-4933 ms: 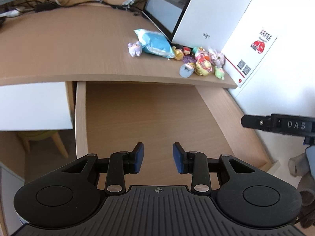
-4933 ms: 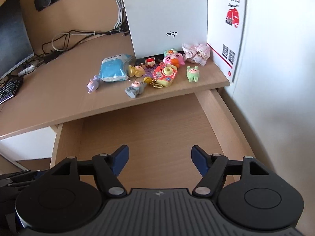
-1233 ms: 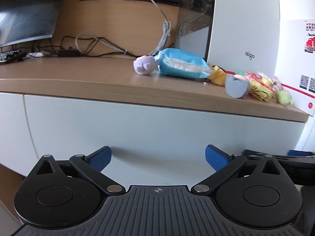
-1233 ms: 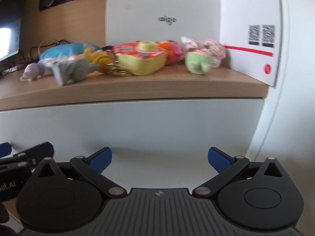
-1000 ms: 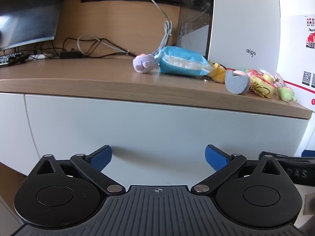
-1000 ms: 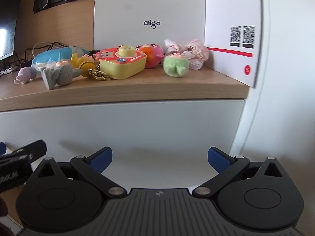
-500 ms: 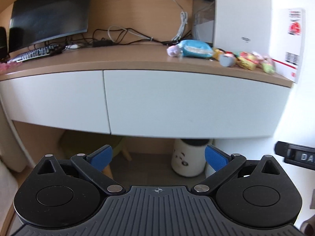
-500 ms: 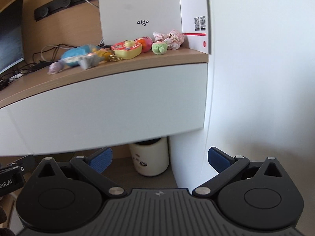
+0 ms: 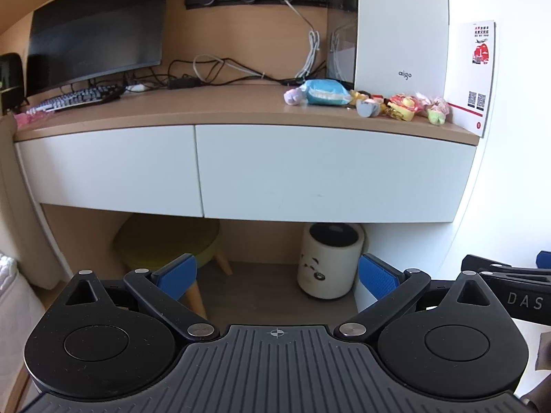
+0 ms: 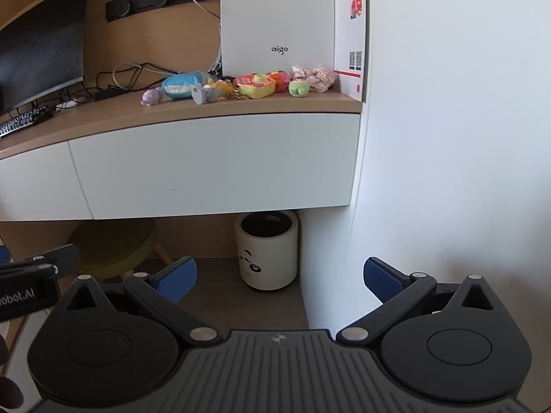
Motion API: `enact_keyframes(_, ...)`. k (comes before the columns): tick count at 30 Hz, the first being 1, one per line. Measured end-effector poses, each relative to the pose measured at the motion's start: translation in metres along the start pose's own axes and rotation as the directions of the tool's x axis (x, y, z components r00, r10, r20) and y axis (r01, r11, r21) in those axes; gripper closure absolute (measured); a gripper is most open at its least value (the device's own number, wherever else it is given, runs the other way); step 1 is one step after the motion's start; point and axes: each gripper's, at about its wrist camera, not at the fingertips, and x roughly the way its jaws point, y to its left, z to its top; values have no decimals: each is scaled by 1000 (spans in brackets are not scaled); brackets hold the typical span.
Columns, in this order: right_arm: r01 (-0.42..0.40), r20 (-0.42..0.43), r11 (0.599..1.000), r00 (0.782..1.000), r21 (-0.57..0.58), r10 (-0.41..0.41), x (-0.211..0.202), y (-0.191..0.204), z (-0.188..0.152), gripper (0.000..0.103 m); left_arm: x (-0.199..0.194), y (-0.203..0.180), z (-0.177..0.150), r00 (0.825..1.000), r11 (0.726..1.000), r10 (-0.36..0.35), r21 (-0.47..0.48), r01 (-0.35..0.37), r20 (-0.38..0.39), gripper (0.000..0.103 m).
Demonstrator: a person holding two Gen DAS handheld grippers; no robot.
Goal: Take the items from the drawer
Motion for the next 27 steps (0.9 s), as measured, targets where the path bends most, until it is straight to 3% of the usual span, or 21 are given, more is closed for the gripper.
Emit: enact_keyframes(27,13,-6,1000,1000,-3,-13,-1,-1,0,0,4,-8,-1,1000,1000,-2,15,2,3,0)
